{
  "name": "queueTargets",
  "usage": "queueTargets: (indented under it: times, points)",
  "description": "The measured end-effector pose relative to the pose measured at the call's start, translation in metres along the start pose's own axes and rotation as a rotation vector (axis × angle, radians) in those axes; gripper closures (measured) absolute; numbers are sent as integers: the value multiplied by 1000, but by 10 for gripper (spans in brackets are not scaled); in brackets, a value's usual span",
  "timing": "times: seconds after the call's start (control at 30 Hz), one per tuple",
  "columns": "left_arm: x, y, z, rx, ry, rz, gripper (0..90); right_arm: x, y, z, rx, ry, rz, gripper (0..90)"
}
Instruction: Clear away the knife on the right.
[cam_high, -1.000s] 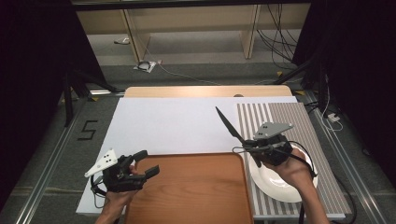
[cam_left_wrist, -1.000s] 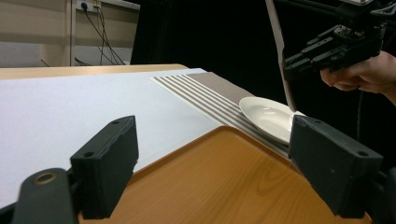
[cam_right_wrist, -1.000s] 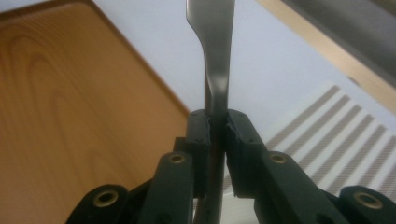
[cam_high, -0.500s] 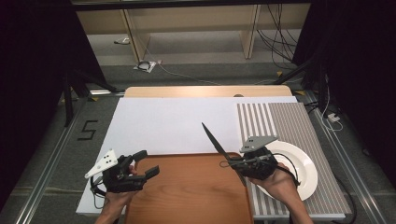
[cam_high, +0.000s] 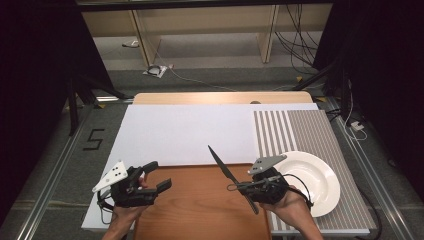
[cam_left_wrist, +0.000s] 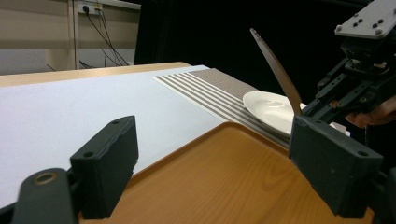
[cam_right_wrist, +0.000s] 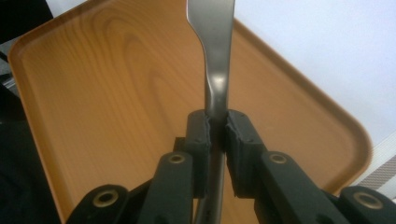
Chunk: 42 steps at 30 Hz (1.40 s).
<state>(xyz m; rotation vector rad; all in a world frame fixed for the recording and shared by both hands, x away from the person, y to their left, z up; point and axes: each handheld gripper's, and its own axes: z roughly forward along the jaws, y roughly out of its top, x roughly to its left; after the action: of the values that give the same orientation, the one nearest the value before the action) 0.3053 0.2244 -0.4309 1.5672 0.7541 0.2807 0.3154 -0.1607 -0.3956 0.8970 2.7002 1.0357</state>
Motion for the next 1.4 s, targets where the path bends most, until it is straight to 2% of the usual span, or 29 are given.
queueTargets:
  times: [0.37, 0.5, 0.57, 0.73, 1.4]
  points:
    - [0, 0, -1, -8, 3, 3, 158, 15, -7, 14, 71, 56, 9, 807]
    - [0, 1, -1, -10, 3, -1, 159, 20, -9, 19, 100, 65, -3, 807]
    - [0, 0, -1, -8, 2, 2, 159, 21, -10, 22, 107, 84, -6, 807]
    - [0, 0, -1, -8, 2, 2, 159, 28, -14, 29, 161, 106, -11, 807]
    - [0, 0, -1, -8, 1, 3, 159, 39, -21, 40, 284, 120, -23, 807]
